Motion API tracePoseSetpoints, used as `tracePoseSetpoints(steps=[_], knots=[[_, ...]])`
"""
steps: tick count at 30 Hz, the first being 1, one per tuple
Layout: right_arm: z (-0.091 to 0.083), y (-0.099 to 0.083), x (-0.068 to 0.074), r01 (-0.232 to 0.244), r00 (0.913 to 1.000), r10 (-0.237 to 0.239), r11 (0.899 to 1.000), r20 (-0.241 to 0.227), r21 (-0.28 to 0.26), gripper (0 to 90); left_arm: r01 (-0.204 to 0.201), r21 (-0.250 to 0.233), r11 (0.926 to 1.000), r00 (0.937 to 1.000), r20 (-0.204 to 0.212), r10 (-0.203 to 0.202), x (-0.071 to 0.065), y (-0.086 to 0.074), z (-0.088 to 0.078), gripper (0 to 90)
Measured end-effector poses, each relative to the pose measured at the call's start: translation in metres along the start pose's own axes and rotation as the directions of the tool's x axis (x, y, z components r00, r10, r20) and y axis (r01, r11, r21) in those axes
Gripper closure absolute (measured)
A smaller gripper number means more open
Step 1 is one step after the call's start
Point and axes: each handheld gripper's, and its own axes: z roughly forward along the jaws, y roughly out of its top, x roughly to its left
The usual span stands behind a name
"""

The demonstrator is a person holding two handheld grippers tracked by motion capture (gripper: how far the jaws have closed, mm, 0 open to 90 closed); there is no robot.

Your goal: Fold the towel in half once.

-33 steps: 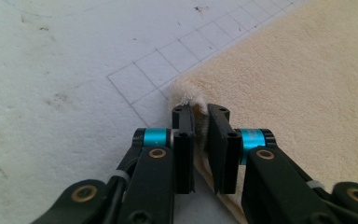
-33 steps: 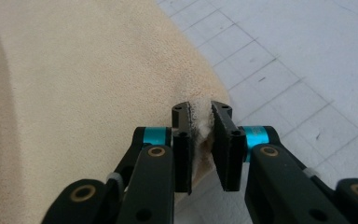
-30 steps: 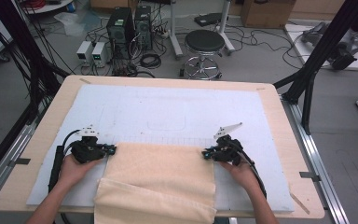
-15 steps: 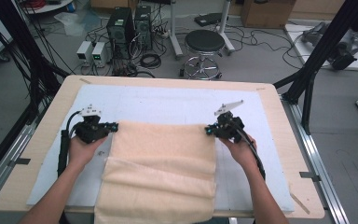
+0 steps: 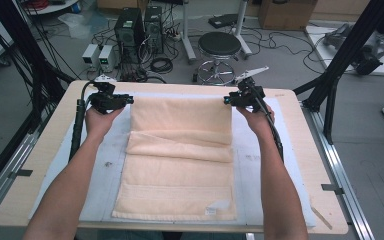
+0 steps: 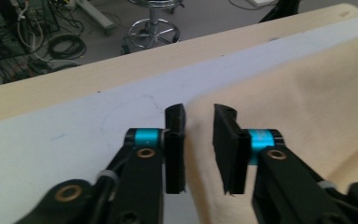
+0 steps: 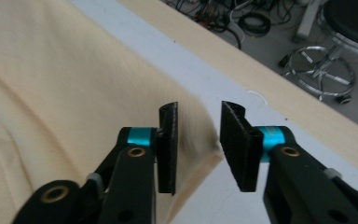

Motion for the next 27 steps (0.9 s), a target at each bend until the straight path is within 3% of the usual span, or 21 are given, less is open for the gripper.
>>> tracePoseSetpoints(steps=[2,4,7,10,13,15,19,27], knots=[[0.003,-0.006,0.002,0.009,0.9996,-0.008,1.000,-0.027,0.023,58.9,-0.008,0.018,0.9998,0.9998,0.019,0.008,0.004,-0.007,-0.002,62.0],[0.001,-0.014,0.005,0.026,0.9994,-0.026,1.000,-0.023,0.000,58.1,-0.002,-0.005,1.0000,0.9994,0.036,0.002,0.005,-0.017,-0.006,60.9],[0.000,-0.023,0.006,-0.016,0.9960,0.020,0.998,-0.087,0.053,53.1,-0.011,-0.030,0.9995,0.9978,0.065,0.013,0.002,-0.030,-0.012,59.0],[-0.010,-0.033,0.020,0.040,0.9971,-0.041,0.999,-0.063,-0.016,54.2,-0.013,-0.051,0.9986,0.9946,0.102,0.018,-0.003,-0.042,-0.018,56.8],[-0.019,-0.043,0.028,0.031,0.9946,-0.035,0.998,-0.098,-0.049,53.6,-0.028,-0.064,0.9975,0.9902,0.135,0.037,-0.012,-0.052,-0.026,55.3],[-0.025,-0.051,0.034,0.030,0.9933,-0.037,0.997,-0.109,-0.064,53.3,-0.044,-0.036,0.9984,0.9847,0.167,0.049,-0.016,-0.057,-0.030,52.4],[-0.033,-0.067,0.046,0.048,0.9911,-0.056,0.996,-0.121,-0.075,52.7,-0.077,-0.047,0.9959,0.9798,0.181,0.084,-0.025,-0.072,-0.039,52.3],[-0.036,-0.096,0.059,0.058,0.9884,-0.063,0.998,-0.138,-0.039,51.8,-0.099,-0.022,0.9948,0.9761,0.192,0.102,-0.032,-0.093,-0.038,53.7]])
